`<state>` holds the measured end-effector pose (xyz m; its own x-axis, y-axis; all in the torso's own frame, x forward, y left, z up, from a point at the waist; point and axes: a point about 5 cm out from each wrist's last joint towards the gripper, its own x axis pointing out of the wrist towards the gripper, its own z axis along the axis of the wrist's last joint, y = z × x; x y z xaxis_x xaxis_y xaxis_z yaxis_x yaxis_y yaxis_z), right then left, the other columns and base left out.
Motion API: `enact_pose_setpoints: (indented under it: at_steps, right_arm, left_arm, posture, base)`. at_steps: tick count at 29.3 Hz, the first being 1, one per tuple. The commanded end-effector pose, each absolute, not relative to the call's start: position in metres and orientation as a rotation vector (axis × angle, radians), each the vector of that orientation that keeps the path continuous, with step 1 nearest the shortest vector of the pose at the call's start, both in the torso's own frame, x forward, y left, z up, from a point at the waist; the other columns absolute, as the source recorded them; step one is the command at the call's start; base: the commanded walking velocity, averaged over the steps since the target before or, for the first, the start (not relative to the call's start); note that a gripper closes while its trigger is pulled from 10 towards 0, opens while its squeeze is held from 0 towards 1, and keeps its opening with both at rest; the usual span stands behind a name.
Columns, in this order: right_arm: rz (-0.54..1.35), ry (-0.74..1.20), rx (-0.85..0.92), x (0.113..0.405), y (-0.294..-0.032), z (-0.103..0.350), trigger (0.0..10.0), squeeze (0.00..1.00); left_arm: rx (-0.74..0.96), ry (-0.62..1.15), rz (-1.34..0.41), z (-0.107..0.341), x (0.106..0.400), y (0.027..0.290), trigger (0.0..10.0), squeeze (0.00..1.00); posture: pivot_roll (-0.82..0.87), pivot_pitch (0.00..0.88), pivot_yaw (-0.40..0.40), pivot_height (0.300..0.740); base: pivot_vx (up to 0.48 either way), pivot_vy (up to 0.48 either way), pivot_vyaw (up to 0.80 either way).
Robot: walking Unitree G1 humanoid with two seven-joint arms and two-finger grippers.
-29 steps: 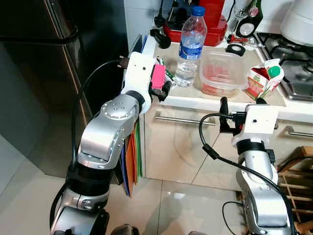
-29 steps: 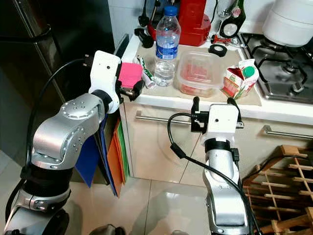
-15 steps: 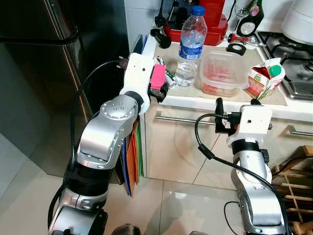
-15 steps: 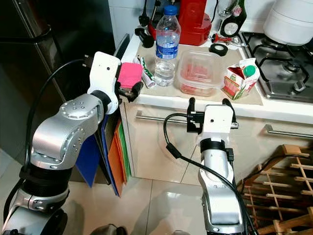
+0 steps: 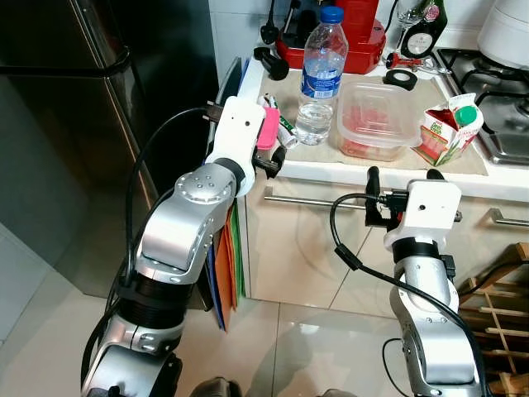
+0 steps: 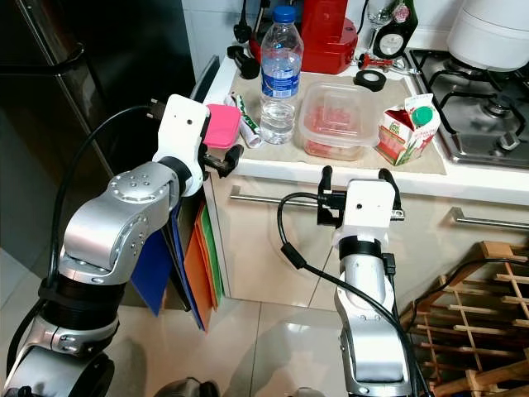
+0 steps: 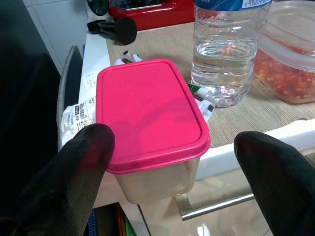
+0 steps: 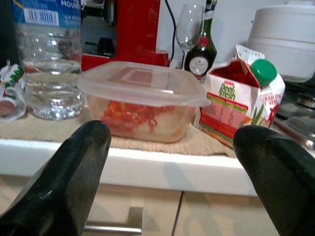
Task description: Restocking fridge
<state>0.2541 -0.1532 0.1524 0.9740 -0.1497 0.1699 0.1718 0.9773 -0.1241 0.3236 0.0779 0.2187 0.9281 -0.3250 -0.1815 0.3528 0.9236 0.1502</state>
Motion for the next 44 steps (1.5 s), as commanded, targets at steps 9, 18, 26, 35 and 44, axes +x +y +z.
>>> enact_pose_setpoints:
  at_steps: [9,18,26,35,44]
  right_arm:
    - [-0.173,-0.175,-0.145,0.252,-0.153,0.156,10.0,0.00]
    - [-0.177,-0.173,-0.149,0.252,-0.154,0.156,10.0,0.00]
    - [-0.179,-0.174,-0.151,0.252,-0.155,0.157,10.0,0.00]
    - [-0.173,-0.173,-0.150,0.253,-0.153,0.156,10.0,0.00]
    - [-0.171,-0.175,-0.154,0.254,-0.154,0.156,10.0,0.00]
  left_arm:
    - [0.182,0.158,-0.335,0.214,0.332,0.074,10.0,0.00]
    - [0.184,0.158,-0.339,0.209,0.338,0.070,10.0,0.00]
    - [0.204,0.157,-0.305,0.196,0.350,0.079,0.0,0.00]
    - [0.204,0.134,-0.280,0.191,0.358,0.089,0.0,0.00]
    - [0.149,0.000,-0.302,0.213,0.358,0.090,0.0,0.00]
  posture:
    - [-0.10,0.045,0.050,0.740]
    - [-0.11,0.046,0.047,0.740]
    - [-0.11,0.045,0.047,0.740]
    - [-0.11,0.035,0.045,0.740]
    - [-0.10,0.024,0.042,0.740]
  base:
    - [0.000,0.000,0.00]
    - [0.000,0.000,0.00]
    - [0.000,0.000,0.00]
    - [0.000,0.000,0.00]
    - [0.000,0.000,0.00]
